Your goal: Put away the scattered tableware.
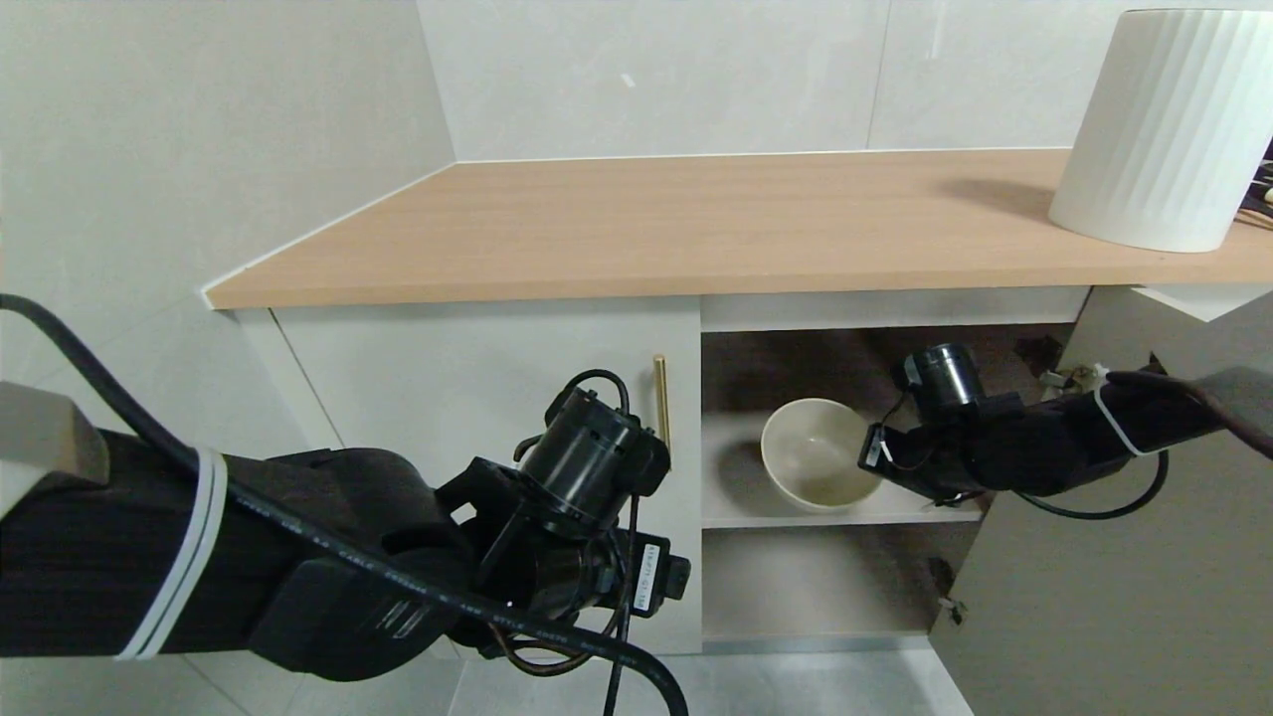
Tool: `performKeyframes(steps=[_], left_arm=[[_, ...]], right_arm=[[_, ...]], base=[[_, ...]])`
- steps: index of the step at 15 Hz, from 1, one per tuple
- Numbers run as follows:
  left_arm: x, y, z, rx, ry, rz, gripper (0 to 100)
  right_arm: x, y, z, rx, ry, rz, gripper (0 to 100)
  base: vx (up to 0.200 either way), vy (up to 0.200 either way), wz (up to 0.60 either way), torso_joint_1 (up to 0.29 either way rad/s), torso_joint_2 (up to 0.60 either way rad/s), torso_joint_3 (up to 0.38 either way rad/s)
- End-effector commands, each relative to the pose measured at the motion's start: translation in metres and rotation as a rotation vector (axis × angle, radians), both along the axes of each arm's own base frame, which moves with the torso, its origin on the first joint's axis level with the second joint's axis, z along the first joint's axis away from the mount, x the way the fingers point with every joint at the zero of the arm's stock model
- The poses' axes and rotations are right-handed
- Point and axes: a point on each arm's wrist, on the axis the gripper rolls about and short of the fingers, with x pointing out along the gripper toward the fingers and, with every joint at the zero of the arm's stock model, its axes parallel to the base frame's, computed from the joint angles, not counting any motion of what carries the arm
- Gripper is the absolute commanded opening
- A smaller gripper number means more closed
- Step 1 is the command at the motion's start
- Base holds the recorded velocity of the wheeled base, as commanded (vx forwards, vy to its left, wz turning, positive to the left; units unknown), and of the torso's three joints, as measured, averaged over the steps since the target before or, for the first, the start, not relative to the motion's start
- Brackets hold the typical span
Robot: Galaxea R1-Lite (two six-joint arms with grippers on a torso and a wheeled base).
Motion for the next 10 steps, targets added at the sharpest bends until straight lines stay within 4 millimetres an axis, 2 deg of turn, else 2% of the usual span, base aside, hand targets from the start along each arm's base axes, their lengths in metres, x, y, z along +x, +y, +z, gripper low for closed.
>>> performKeyframes(steps=[1,10], left_arm=[[0.001,0.0,-0.001,0.002,0.002,0.001,100],[0.0,0.0,-0.001,0.001,0.001,0.001,100]], right_arm=[[0.011,-0.004,-0.006,0.007,-0.001,-0.027,0],[0.038,-0.02,-0.019,0.06,-0.006,-0.127,0]], base=[[0.0,0.0,0.0,0.0,0.0,0.0],[0.0,0.0,0.0,0.0,0.0,0.0]])
